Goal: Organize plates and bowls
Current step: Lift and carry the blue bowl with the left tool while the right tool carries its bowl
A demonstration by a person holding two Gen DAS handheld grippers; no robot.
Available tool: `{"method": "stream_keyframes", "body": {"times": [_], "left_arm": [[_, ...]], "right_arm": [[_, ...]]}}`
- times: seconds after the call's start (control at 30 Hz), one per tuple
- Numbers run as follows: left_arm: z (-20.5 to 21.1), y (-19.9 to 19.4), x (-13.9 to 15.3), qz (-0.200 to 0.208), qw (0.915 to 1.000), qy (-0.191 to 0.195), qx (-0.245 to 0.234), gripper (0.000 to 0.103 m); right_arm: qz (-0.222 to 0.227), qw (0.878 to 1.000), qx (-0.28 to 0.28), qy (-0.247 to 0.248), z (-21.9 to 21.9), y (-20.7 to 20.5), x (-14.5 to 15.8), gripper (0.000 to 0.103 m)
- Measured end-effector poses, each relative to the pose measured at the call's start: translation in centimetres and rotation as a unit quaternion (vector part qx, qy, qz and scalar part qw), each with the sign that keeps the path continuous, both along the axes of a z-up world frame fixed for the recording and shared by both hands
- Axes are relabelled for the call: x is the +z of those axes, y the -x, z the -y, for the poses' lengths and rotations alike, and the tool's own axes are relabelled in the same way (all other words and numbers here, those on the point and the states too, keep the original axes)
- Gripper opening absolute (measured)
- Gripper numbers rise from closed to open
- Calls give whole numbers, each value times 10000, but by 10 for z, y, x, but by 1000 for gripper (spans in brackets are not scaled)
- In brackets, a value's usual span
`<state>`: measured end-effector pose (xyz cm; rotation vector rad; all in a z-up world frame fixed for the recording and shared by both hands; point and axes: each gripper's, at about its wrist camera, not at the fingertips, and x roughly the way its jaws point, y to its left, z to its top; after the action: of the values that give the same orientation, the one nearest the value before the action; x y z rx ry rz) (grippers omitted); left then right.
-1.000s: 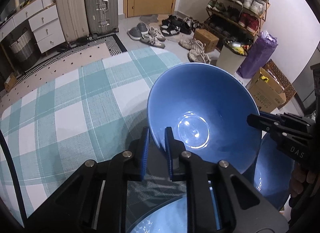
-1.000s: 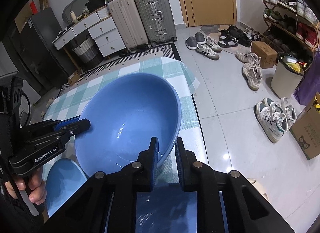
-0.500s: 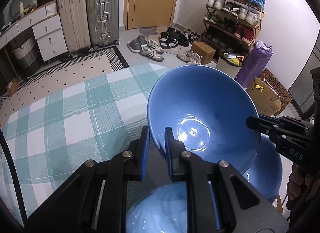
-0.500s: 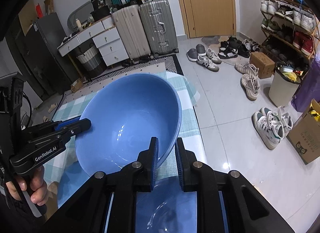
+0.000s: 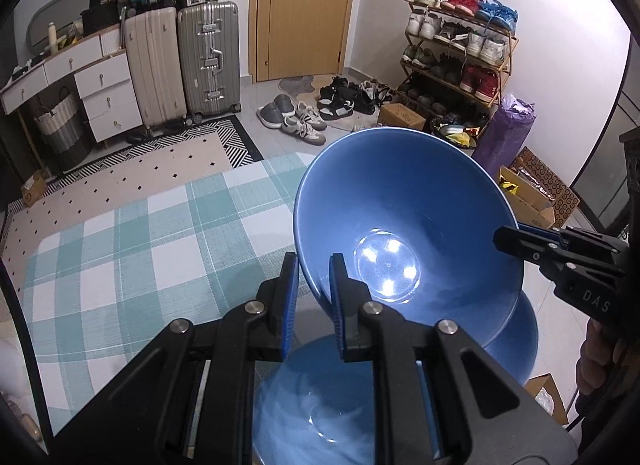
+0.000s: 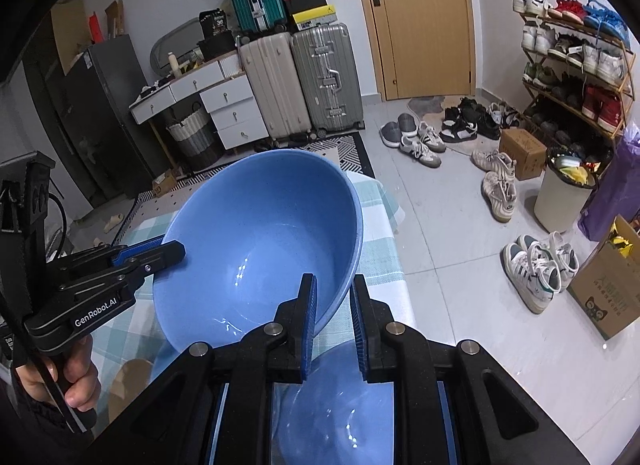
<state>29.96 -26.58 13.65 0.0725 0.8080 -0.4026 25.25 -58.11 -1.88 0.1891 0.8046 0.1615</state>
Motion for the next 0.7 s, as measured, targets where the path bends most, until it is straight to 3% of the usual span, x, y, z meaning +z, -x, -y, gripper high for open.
{"method": "stream_keyframes", "body": {"times": [0.4, 0.7], "left_arm": [[-13, 62, 46, 247, 9997, 11, 43, 13], [-25, 112, 63, 263, 9996, 10, 119, 13]], "right_arm": [[264, 9996, 94, -24, -9, 36, 32, 17], [408, 9989, 243, -43, -18, 69, 48, 17]]}}
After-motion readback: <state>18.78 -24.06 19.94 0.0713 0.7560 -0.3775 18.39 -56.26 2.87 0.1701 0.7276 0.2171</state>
